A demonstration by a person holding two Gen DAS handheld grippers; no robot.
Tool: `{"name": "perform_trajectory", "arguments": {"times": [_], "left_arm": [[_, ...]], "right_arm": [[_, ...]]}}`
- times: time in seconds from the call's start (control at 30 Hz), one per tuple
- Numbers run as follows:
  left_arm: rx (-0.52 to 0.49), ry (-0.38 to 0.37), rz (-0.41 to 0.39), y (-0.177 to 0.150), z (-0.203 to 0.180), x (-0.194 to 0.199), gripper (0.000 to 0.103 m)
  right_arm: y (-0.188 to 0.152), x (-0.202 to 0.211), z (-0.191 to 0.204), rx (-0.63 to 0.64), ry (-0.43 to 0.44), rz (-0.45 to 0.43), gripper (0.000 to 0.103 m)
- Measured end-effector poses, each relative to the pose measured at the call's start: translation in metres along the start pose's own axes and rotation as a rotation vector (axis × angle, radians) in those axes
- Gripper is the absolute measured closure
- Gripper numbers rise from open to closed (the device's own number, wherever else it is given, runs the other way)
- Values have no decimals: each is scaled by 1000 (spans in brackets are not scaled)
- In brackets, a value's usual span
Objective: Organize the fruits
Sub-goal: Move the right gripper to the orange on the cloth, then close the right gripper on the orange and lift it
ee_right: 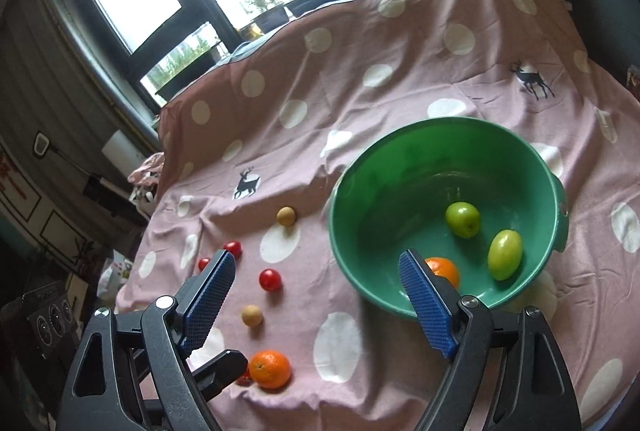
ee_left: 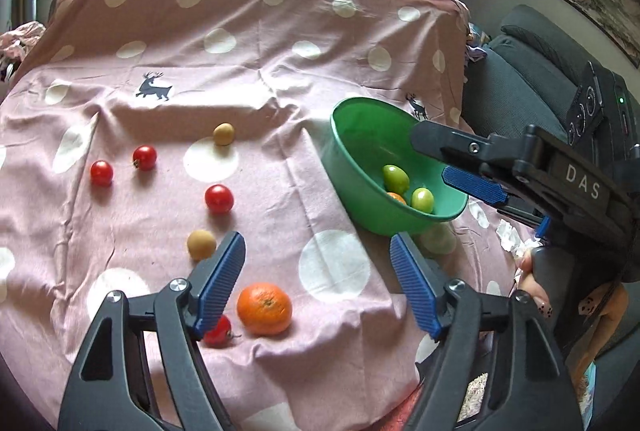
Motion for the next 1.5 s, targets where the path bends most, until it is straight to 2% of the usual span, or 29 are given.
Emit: {"name": "perform_trajectory", "arguments": {"times": [0.2, 0.43, 0.53, 0.63, 0.7, 0.77, 0.87, 1.03, 1.23, 1.37, 1.5], "left_arm": [[64, 24, 31, -25, 23, 5, 26], [74, 37, 79, -45, 33, -2, 28], [88, 34, 100, -51, 38, -6, 28], [95, 28, 118, -55, 40, -11, 28], [93, 26, 119, -56, 41, -13, 30], [92, 19, 128, -58, 42, -17, 33], [83, 48, 124, -58, 45, -22, 39], [77, 66, 139, -56, 47, -30, 46], [60, 85, 139, -55, 47, -30, 49], [38, 44, 130, -55, 39, -28, 49], [46, 48, 159, -58, 38, -39, 51]], "right_arm": [[-32, -15, 17, 29, 22, 89, 16], [-61, -27, 22, -16, 76, 192, 16], [-72, -29, 25, -15, 106, 218, 16], [-78, -32, 24, -22, 97, 231, 16], [-80, -35, 23, -21, 86, 239, 19], [-81, -39, 24, -19, 83, 252, 33], [-84, -49, 29, -2, 112, 287, 46], [-95, -71, 38, 3, 134, 363, 48], [-96, -80, 36, -4, 115, 377, 48], [-96, -86, 32, -22, 115, 392, 54], [-98, -90, 33, -17, 114, 402, 55]]}}
Point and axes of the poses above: each gripper's, at about its wrist camera, not at the fingertips, and x roughly against the way its jaws point, z to its left, y to its top, the point moved 5 cm from there along -x, roughly the way its jaws point
